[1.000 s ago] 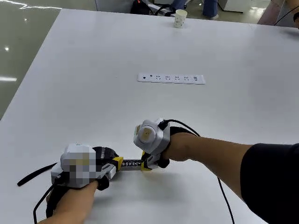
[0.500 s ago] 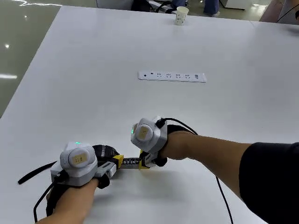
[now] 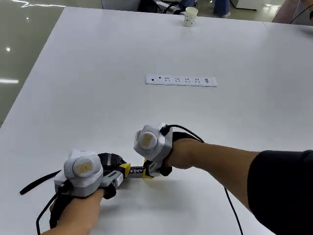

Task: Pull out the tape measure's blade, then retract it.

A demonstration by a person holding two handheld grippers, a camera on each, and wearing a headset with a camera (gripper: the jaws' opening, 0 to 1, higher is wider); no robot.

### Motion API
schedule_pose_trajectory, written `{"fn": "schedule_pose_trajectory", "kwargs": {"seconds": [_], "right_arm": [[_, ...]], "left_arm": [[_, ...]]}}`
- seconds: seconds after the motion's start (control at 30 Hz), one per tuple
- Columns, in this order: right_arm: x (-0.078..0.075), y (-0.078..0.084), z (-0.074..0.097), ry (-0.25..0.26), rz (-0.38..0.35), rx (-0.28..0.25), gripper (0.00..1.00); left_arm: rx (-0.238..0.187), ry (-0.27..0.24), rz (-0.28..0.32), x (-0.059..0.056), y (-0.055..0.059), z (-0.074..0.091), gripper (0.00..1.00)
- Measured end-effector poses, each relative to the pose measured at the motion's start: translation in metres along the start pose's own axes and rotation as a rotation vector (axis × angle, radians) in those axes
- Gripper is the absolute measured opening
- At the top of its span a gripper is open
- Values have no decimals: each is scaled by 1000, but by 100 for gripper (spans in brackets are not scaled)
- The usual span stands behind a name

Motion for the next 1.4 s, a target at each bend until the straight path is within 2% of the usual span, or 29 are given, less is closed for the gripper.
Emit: {"fn": "schedule_pose_trajectory", "kwargs": {"seconds": [1.4], "right_arm": [[3,-23,-6,-4,-13,-38,10]], "left_arm": [[8,12,7,0,0,1,60]]}}
Point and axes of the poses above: the centre of the closed fingertips' face, and the gripper's own axes: z roughly backward along the fingers, x roughly to its left, y roughly out of its underside, the point moved 4 cm from there along z, roughly backward along the fingers, and after that the axes turned 8 degrees about x, right-handed, at the moved point
